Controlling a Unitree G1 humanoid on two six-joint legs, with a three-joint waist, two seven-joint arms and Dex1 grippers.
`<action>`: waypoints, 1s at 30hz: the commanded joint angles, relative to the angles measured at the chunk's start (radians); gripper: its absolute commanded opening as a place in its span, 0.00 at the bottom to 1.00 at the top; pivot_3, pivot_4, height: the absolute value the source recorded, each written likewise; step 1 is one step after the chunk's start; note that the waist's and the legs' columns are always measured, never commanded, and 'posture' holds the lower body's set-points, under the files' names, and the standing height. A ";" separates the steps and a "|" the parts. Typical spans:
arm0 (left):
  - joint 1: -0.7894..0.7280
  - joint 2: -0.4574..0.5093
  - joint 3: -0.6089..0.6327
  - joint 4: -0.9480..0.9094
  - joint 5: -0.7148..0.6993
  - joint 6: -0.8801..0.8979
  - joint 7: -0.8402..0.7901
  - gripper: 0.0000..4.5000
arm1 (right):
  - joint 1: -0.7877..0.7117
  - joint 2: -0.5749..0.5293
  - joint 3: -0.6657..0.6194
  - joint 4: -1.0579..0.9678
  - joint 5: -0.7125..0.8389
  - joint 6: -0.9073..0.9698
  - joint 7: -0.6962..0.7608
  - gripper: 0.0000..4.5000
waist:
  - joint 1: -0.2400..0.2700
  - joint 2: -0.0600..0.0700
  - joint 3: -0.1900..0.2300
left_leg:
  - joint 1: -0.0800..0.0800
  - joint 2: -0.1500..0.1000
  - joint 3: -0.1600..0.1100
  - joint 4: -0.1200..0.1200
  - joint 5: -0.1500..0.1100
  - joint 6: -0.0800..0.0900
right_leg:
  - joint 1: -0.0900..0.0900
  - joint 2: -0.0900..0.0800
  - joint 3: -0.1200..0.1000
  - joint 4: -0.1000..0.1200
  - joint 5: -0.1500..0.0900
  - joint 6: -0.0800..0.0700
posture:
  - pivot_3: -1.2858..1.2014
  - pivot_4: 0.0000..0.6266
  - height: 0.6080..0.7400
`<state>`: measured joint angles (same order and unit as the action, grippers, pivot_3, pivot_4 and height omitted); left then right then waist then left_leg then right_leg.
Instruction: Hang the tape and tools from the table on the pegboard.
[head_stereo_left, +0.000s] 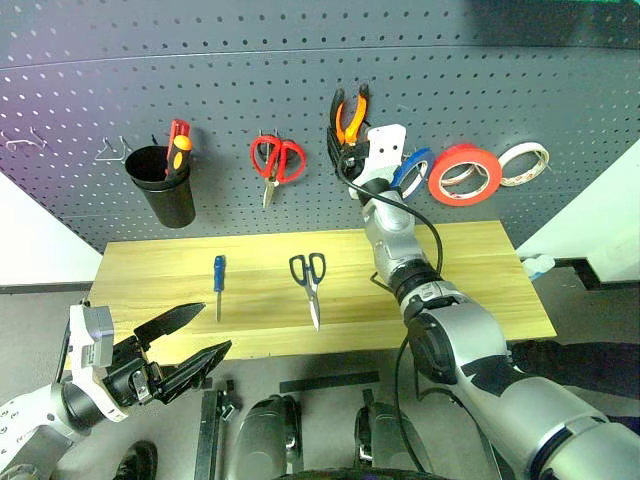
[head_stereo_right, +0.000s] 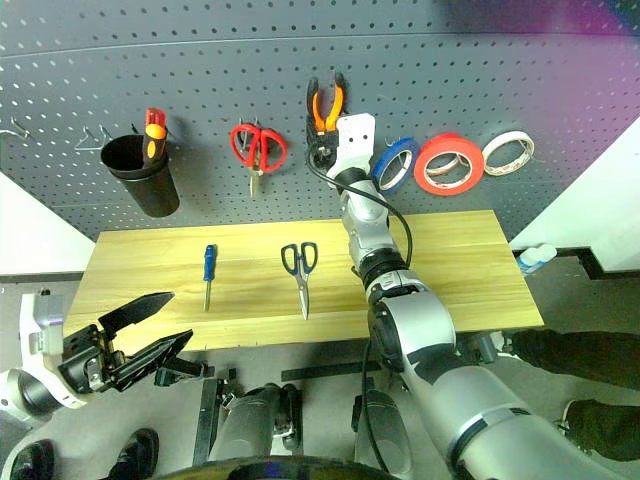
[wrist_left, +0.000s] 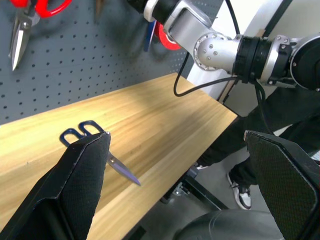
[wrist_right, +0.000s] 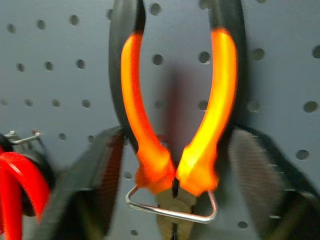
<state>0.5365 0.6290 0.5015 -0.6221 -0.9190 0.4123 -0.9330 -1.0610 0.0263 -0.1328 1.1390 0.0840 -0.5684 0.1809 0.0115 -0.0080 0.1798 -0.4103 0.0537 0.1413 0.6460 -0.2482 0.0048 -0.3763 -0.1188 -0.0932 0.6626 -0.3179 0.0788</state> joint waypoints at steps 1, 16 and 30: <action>-0.016 0.014 0.005 -0.011 -0.014 0.013 0.011 1.00 | -0.024 0.000 -0.013 -0.053 0.019 -0.012 0.007 0.99 | 0.000 0.000 0.000 | 0.000 0.000 0.000 0.000 0.000 0.000 | 0.000 0.000 0.000 0.000 0.000 0.000 | 0.61 0.27 1.00; -0.102 0.007 -0.047 -0.061 -0.016 0.051 0.102 1.00 | -0.047 0.001 -0.021 -0.115 0.050 -0.039 0.033 0.99 | -0.001 -0.001 -0.001 | -0.002 0.000 0.000 0.000 0.001 -0.006 | -0.002 0.000 0.000 0.000 0.001 0.002 | 0.60 0.19 1.00; -0.250 0.005 -0.111 0.050 0.041 0.030 0.077 1.00 | -0.082 -0.001 -0.025 -0.228 0.120 -0.014 0.114 0.99 | -0.008 -0.002 -0.006 | -0.017 0.000 0.002 0.001 0.006 -0.007 | -0.018 0.005 -0.001 0.003 0.002 0.003 | 0.59 0.07 1.00</action>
<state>0.2932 0.6302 0.3952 -0.5778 -0.8871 0.4657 -0.8433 -1.0740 0.0288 -0.1496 0.9889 0.1894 -0.5644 0.2870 0.0035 -0.0102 0.1742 -0.4273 0.0537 0.1432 0.6466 -0.2422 -0.0026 -0.3942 -0.1143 -0.0945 0.6660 -0.3161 0.0816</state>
